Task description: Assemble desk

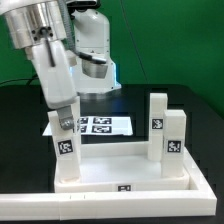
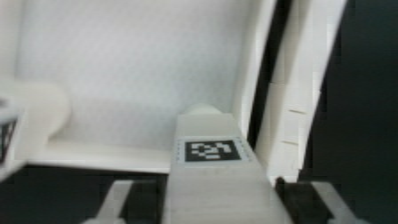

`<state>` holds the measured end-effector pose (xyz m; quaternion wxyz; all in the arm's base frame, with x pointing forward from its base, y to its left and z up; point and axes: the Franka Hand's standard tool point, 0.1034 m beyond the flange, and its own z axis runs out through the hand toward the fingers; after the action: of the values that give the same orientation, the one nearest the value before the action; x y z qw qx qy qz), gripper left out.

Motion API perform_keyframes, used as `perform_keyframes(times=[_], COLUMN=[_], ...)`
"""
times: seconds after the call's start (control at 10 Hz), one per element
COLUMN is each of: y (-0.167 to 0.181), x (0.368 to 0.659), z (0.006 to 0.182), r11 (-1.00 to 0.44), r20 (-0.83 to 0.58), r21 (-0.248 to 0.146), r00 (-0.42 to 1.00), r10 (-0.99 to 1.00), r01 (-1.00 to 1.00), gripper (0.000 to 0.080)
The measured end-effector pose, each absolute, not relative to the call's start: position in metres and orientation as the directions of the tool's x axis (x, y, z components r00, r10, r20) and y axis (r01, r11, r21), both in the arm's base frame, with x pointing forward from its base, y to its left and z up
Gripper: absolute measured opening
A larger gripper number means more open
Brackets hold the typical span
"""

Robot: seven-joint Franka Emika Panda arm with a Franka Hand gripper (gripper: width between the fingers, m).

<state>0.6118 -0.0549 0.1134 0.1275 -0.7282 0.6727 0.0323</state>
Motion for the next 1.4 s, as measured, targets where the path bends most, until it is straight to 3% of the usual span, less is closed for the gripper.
perform_keyframes(times=[0.1,0.2,0.3,0.4,0.6,1.1,1.3,1.4], y=[-0.054,-0.054,-0.053,-0.049,-0.046,-0.051,-0.058,-0.055], x=[0.612,0.612,0.611,0.61,0.611,0.608,0.61,0.611], z=[0.113,0.113,0.113,0.112,0.113,0.11,0.113,0.113], r11=[-0.076,-0.096,-0.13,-0.268,-0.603,-0.859,-0.984,-0.99], r20=[-0.216,-0.213,-0.206,-0.174,-0.113,-0.039,0.022,0.026], r21=[-0.144,-0.148,-0.15,-0.156,-0.176,-0.192,-0.115,-0.109], r00=[0.106,0.127,0.16,0.293,0.624,0.879,0.99,0.995], r10=[-0.971,-0.969,-0.965,-0.94,-0.773,-0.476,-0.141,-0.096], r01=[-0.987,-0.984,-0.98,-0.951,-0.778,-0.474,-0.137,-0.093], gripper=[0.0364,0.05,0.05,0.062,0.0641,0.0649,0.0649,0.0649])
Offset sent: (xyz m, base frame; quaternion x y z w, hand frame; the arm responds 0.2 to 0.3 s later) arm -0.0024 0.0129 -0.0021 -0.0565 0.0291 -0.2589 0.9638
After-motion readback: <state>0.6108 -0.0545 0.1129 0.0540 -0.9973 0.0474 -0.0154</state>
